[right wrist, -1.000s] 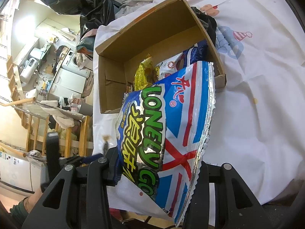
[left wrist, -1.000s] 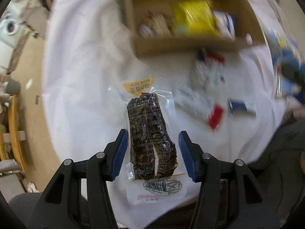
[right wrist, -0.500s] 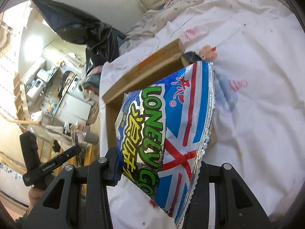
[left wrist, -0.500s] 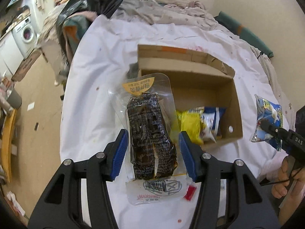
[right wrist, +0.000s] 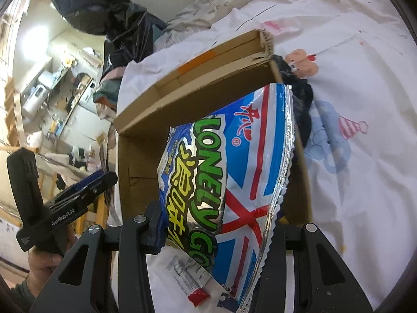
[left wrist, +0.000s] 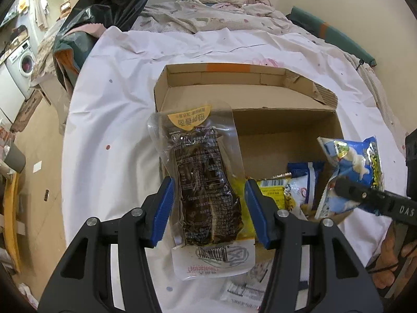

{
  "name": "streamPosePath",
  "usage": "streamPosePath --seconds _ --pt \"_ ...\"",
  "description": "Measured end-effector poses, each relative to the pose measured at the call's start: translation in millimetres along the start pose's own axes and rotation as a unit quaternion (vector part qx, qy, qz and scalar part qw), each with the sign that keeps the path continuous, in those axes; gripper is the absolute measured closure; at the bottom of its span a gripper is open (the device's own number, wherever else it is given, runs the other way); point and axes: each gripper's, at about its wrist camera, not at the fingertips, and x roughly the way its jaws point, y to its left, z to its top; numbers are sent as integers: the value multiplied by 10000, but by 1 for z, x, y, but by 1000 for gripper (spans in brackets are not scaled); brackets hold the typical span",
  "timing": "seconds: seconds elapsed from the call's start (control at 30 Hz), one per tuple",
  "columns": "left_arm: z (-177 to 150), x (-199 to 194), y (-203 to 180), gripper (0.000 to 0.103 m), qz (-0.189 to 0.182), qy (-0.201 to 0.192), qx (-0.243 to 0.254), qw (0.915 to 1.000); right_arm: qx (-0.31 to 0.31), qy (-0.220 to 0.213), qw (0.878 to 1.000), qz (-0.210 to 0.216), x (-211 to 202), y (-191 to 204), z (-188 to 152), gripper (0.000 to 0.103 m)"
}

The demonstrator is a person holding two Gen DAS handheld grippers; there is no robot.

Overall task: Organize snacks
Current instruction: 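Carry both snacks over the box, lower them inside and open both grippers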

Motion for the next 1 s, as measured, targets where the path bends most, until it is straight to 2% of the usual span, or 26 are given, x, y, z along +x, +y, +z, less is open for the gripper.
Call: streamPosePath --seconds 0.1,0.27,0.63,0.73,0.8,0.9,1.0 --pt "0 7 2 51 -206 -61 -145 9997 -43 84 10000 -27 6 0 -5 58" --pt "-3 14 -3 50 49 -158 103 9998 -132 209 9997 -66 15 1 -7 57" --pt "-9 16 -8 46 37 -160 99 9998 -484 253 9978 -374 23 16 -5 53" --pt "-10 15 -9 45 23 -169 124 9998 -741 106 9953 -617 20 23 -7 41" --pt "-10 15 -11 44 17 -181 169 9997 -981 -48 9922 -773 16 31 -8 19" --pt "-11 14 -13 41 91 -159 243 9995 -1226 -304 9871 -980 10 38 -9 10" --pt "-13 9 -17 37 247 -263 342 9988 -1348 -566 9818 -1213 3 40 -9 7"
